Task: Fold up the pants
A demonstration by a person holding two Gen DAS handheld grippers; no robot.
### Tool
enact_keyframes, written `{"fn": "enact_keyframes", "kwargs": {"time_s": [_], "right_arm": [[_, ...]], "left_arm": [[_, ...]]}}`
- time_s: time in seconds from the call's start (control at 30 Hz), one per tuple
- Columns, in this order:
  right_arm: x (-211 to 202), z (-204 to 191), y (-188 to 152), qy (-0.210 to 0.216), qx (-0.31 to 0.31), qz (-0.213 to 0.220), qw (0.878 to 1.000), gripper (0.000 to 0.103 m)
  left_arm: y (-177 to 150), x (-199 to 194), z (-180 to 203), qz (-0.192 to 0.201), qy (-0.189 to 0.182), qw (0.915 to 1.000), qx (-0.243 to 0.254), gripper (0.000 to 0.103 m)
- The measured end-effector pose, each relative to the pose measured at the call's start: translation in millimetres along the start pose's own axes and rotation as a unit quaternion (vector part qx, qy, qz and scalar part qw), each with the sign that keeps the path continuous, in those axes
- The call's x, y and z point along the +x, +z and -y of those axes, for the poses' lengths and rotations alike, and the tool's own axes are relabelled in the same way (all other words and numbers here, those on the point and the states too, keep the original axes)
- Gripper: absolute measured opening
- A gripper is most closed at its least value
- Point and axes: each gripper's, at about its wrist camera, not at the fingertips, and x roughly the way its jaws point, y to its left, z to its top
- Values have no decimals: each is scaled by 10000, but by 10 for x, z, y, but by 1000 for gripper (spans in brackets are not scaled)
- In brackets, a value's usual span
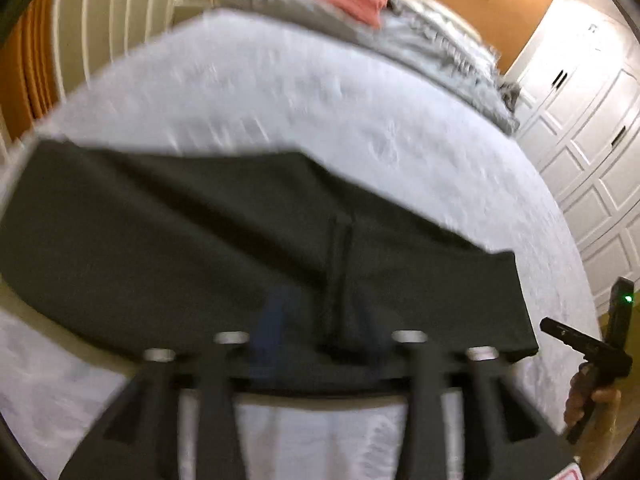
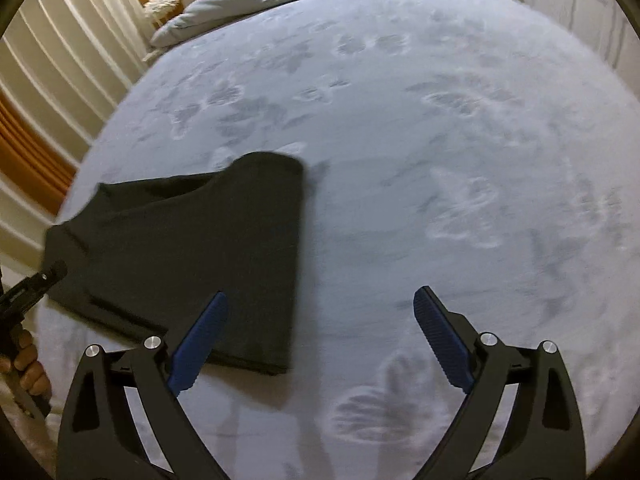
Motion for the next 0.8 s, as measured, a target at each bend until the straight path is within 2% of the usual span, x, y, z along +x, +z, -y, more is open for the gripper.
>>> {"fn": "enact_keyframes", "kwargs": {"time_s": [0.07, 0.1, 0.17, 0.23, 0.27, 0.3, 0.37, 0.5, 0.6, 0.63, 0.7, 0.8], "right_arm": [[105, -37, -14, 129, 34, -142, 9998, 92], [148, -42, -23, 164, 73, -208, 9996, 92], [264, -25, -50, 274, 271, -363, 9986, 91], [333, -27, -82, 471, 466, -403, 9970, 89], [332, -37, -84, 509, 476, -390, 9968, 83], [330, -71, -91, 585, 454, -346, 9966, 75], [323, -127, -92, 753, 410, -297, 9959, 68], [395, -273, -92, 963, 417, -353, 9939, 68], [450, -371, -77, 889, 372, -362, 9947, 69], [462, -397, -71, 890, 387, -343, 9947, 69], [473, -425, -66, 872, 381, -326, 9949, 69], [487, -444, -78, 783, 323, -296, 9960, 66]], "left_arm": [[-11, -165, -105, 249, 216, 9995, -2, 54], [3, -240, -217, 302, 260, 9992, -70, 59], [46, -444, -644, 458, 302, 9966, -622, 61], [123, -554, -1087, 524, 298, 9904, -1243, 61], [117, -598, -1309, 538, 305, 9858, -1563, 61], [91, -661, -1631, 567, 344, 9771, -2023, 61], [22, -736, -2096, 585, 404, 9616, -2652, 61], [-140, -726, -2764, 392, 343, 9379, -3430, 61], [-213, -574, -2906, 235, 280, 9308, -3637, 61], [-224, -484, -2953, 189, 223, 9261, -3762, 61], [-242, -416, -2922, 212, 228, 9243, -3804, 61], [-161, -399, -2861, 376, 179, 9266, -3738, 61]]}}
